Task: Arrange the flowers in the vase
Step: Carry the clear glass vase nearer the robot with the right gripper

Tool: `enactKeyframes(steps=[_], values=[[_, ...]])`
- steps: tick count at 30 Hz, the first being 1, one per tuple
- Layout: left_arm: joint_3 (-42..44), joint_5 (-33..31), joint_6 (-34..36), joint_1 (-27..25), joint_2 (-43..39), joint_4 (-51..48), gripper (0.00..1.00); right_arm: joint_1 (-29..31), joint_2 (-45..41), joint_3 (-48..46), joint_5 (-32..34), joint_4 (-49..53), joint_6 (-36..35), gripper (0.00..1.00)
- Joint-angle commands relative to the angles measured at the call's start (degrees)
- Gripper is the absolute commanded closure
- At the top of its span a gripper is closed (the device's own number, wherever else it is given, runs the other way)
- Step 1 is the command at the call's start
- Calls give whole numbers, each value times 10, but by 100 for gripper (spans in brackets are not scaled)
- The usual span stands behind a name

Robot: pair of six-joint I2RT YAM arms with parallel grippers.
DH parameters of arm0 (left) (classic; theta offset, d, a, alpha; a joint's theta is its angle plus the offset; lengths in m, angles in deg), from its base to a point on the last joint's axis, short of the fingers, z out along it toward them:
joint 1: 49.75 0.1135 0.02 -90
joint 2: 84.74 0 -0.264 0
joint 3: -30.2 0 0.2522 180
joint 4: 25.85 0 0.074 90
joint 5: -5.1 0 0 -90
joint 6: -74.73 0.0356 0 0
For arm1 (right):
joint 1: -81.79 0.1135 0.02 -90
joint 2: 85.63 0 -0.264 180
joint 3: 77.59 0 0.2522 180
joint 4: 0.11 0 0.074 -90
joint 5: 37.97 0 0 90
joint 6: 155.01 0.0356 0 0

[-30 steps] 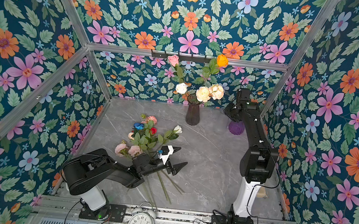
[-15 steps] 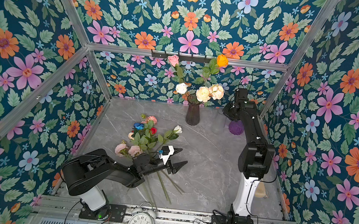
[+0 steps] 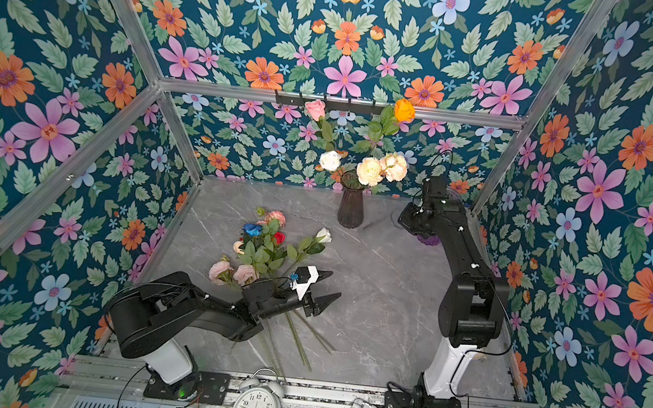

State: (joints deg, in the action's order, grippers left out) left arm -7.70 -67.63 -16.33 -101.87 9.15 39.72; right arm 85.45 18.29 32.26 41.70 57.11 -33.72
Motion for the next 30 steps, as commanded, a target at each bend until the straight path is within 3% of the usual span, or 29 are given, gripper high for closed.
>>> enactKeyframes(steps=[1, 7, 12, 16, 22, 30], values=[[2, -24, 39, 1, -16, -22, 31, 11, -48, -37, -7, -4, -6, 99], [16, -105, 86, 1, -63, -62, 28, 64, -177, -120, 15, 22, -38, 99], [66, -182, 102, 1, -88, 26, 26, 112, -269, -188, 21, 55, -54, 99], [96, -223, 117, 1, -92, 89, 26, 184, -312, -212, 55, 91, -52, 99], [106, -255, 115, 1, -89, 114, 24, 289, -295, -191, 86, 128, -38, 99], [118, -284, 121, 1, -84, 147, 23, 354, -213, -129, 97, 155, -51, 99]])
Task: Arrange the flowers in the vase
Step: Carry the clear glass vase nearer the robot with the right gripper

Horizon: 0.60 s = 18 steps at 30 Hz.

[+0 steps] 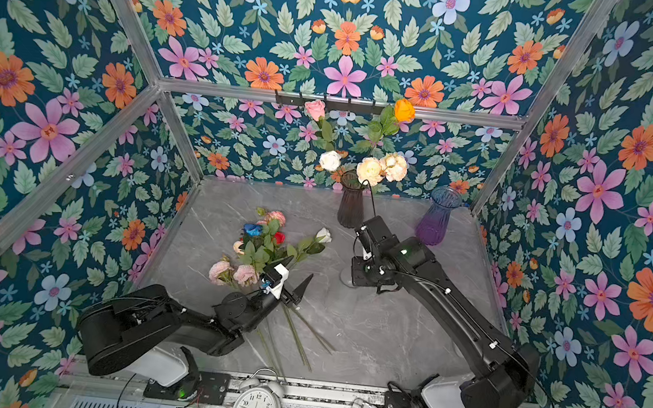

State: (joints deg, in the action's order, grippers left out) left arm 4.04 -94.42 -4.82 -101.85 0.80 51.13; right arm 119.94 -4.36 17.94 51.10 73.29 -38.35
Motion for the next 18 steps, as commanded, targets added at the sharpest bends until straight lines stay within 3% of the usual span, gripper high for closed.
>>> enactKeyframes(steps=[1, 18], values=[[1, -16, 7, 1, 1, 34, 22, 13, 23, 18, -3, -5, -5, 98], [0, -1, 7, 1, 4, 39, 20, 34, 56, 35, 1, -1, -3, 90]])
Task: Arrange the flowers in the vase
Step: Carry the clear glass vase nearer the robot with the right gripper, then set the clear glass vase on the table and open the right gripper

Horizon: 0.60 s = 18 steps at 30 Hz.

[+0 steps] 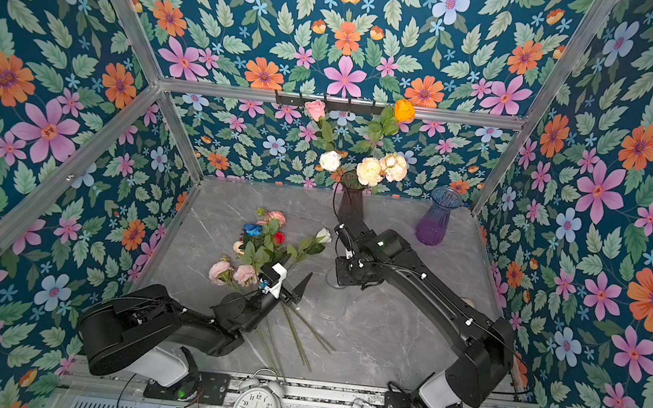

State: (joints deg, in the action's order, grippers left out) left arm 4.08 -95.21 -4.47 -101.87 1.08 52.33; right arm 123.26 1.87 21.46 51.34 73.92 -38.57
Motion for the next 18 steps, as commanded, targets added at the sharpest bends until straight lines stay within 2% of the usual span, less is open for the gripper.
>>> enactKeyframes(steps=[1, 9, 18], values=[[-1, 8, 2, 1, 2, 27, 20, 1, -8, -2, 0, -8, -1, 90], [-1, 9, 3, 1, 5, 28, 20, 1, -15, -22, -16, -23, 5, 86], [-1, 11, 4, 0, 3, 28, 19, 1, -19, -24, -24, -26, 7, 75]])
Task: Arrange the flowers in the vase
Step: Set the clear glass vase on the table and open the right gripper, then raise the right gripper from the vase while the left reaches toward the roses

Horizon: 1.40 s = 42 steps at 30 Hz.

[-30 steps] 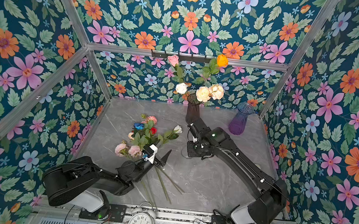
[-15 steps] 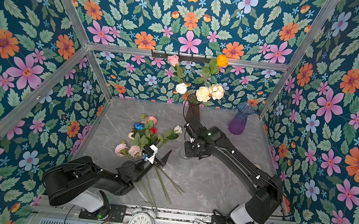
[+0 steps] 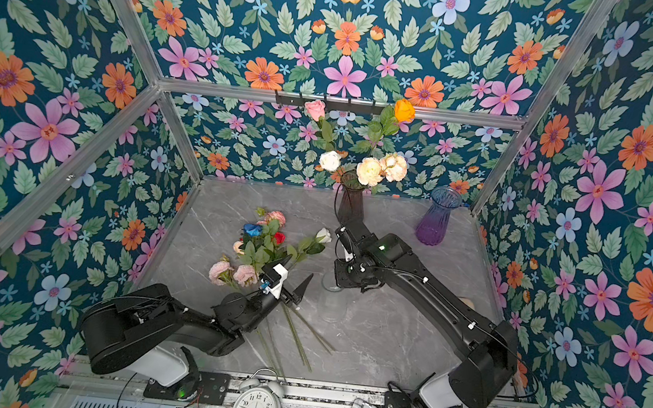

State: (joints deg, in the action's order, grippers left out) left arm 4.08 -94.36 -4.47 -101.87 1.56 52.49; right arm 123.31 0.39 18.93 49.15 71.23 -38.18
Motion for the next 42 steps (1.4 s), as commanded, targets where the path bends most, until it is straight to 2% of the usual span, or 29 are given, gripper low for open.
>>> enactKeyframes(steps=[1, 10, 13, 18, 19, 21, 24, 26, 28, 31, 34, 39, 42], values=[[-1, 2, 4, 1, -3, 27, 19, 0, -5, 2, -3, 1, 3, 73], [1, -1, 4, 1, -4, 27, 19, 0, -38, 33, -9, 17, 9, 64], [0, -1, 4, 1, -3, 27, 19, 0, -68, 58, 14, 31, 4, 60], [0, -4, 5, 1, -2, 29, 19, -14, -120, 57, 85, 33, 4, 60], [1, -3, 8, 1, -5, 29, 18, -32, -136, 35, 90, 19, 4, 60], [2, -7, 14, 1, -10, 27, 19, -104, -178, -39, 43, -42, 38, 61], [5, -28, 16, 1, -14, 27, 18, -265, -210, -176, -136, -186, 103, 61], [6, -34, 8, 1, -19, 25, 19, -355, -184, -245, -220, -271, 142, 61], [4, -22, -3, 1, -24, 20, 21, -386, -128, -263, -243, -312, 140, 61], [-4, 0, -14, 1, -28, -3, 23, -382, -31, -241, -244, -323, 94, 59], [-15, 1, -3, 1, -18, -27, 23, -379, 22, -249, -242, -369, 87, 58], [-22, -3, 15, 1, -1, -33, 23, -359, 35, -272, -215, -423, 77, 57], [-26, -2, 13, 1, 1, -40, 23, -336, 19, -274, -195, -407, 58, 57]])
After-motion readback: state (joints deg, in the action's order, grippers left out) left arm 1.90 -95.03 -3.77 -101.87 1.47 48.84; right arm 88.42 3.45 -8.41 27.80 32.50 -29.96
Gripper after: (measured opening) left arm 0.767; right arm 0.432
